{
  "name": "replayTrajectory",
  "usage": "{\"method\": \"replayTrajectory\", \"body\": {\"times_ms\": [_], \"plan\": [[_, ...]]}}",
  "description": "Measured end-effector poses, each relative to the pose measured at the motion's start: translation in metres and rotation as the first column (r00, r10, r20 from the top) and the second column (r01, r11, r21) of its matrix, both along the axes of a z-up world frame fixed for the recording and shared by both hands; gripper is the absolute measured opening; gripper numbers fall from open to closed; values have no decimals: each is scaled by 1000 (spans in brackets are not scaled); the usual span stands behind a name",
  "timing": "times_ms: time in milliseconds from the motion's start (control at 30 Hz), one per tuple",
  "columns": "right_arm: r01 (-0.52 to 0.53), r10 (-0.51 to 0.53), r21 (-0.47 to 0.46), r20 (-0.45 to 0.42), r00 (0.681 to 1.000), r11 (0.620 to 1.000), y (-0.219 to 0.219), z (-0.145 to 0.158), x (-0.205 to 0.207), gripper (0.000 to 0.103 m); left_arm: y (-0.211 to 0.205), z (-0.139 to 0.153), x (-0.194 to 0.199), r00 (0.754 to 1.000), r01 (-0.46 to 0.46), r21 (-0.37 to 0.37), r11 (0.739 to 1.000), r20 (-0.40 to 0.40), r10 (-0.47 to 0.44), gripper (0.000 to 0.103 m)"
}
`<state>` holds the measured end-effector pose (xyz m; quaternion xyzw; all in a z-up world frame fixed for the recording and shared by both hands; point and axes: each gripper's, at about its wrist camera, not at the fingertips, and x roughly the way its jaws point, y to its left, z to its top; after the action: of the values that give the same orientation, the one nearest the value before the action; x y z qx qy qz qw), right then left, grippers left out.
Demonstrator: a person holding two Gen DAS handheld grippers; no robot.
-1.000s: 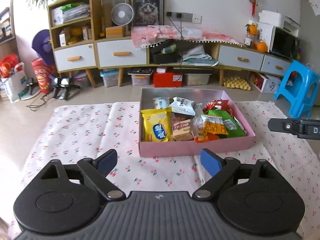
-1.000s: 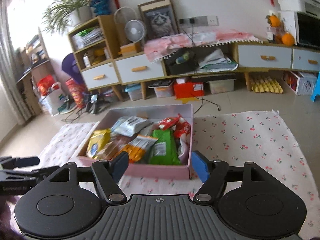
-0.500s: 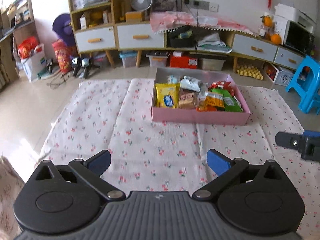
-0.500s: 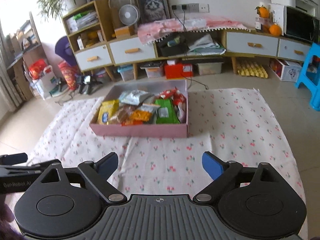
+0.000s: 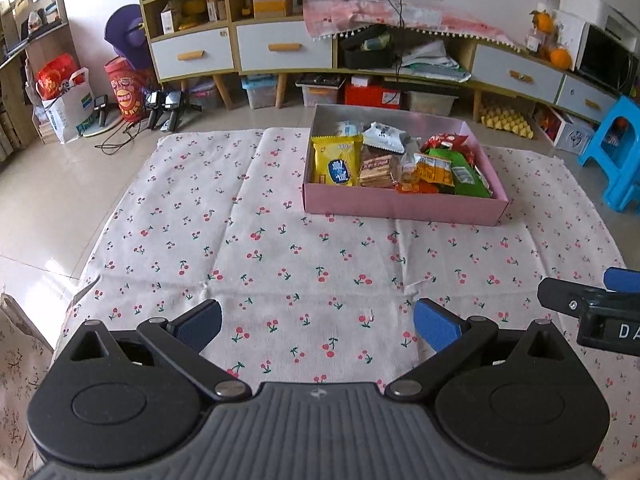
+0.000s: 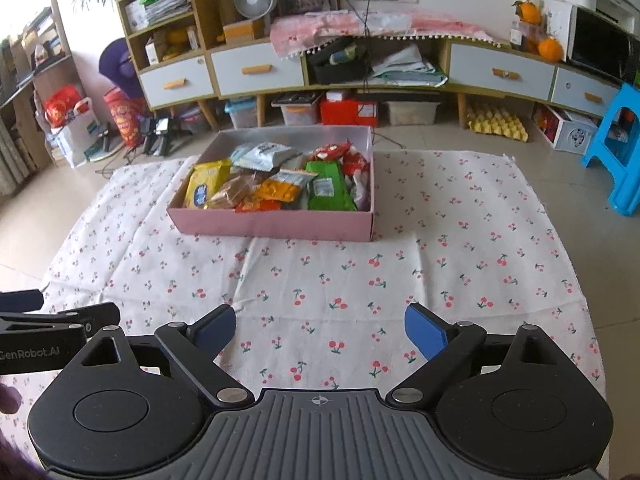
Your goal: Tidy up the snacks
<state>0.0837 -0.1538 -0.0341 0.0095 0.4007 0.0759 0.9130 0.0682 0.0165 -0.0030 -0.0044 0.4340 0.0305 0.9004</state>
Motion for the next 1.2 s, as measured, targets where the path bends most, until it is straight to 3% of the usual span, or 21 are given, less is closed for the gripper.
{"method": "replayTrajectory", "body": {"times_ms": [233, 1200], "plan": [[-1, 3, 37, -38, 999, 999, -1, -4, 1, 93, -5, -1, -3, 1000, 12, 7, 1000, -11, -12, 102], [12, -10, 37, -36, 999, 999, -1, -3, 1, 94, -9, 0, -6, 1000, 22, 15, 1000, -5, -22, 102]]}}
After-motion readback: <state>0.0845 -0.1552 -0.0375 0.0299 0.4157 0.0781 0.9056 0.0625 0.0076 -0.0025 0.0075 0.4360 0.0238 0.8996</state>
